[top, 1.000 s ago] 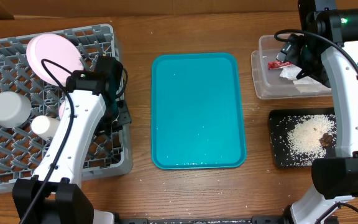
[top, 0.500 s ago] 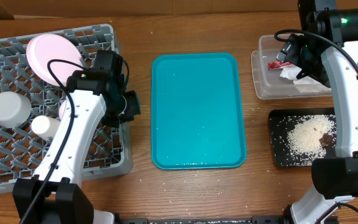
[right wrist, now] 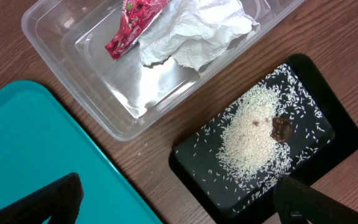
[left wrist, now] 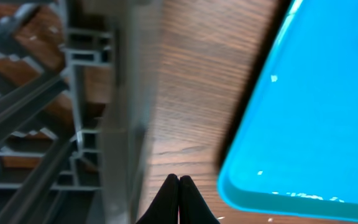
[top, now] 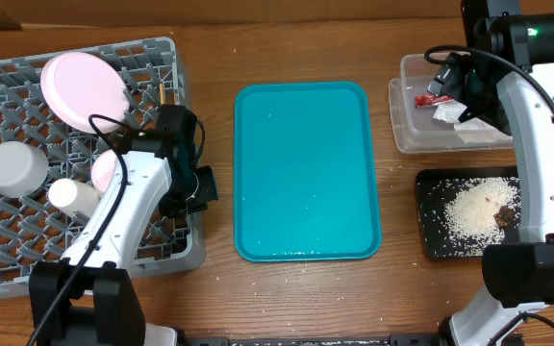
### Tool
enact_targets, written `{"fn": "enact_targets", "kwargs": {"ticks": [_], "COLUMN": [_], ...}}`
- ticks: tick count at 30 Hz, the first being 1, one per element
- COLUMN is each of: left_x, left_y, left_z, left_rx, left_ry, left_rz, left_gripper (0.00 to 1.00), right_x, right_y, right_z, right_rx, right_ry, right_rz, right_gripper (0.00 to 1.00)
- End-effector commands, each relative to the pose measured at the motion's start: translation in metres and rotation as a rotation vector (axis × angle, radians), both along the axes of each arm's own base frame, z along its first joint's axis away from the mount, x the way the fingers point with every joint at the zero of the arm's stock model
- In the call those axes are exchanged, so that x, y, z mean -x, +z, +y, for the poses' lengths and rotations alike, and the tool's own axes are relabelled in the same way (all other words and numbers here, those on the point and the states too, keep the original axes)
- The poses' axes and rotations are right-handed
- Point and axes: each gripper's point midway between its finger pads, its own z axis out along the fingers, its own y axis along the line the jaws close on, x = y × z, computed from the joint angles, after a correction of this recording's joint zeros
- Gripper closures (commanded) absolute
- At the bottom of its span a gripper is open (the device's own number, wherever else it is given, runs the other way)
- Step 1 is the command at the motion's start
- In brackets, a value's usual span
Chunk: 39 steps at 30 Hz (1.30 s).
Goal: Sort waste into correct bins and load items into the dishwasher
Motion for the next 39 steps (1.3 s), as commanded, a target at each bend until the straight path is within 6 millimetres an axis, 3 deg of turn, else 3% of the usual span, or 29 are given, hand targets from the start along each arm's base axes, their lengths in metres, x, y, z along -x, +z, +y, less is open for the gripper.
{"fn": "enact_targets", "kwargs": {"ticks": [1,14,28,33,39], "left_x": [0.007,0.020,0.006,-0.013,-0.039], "left_y": [-0.001,0.001,0.004,0.025,0.073], "left_z": [0.017,0.037,0.023,0.003,-0.016], "left_rx": [-0.107,-0.221,-0.144,-0.033,0.069], "left_ry": [0.041,0.106,0.108,0.033,-0.005], "left_rz": [0.025,0.070,0.024,-0.037,-0.141], "left_gripper": [0.96,0.96,0.96,0.96,0.96], "right_x": [0.001,0.001,0.001,0.001,0.001], "right_y": [0.014,0.014,0.014,0.014,0.014], "right_z": [-0.001,-0.001,-0.001,-0.001,-0.001], "right_rx": [0.002,0.001,0.002,0.001,0.002], "right_ry": [0.005,0.006,0.006,0.006,0.005], "right_rz": [-0.042,-0.042,-0.042,-0.042,-0.042], "right_gripper": [0.00,0.00,0.00,0.00,0.00]}}
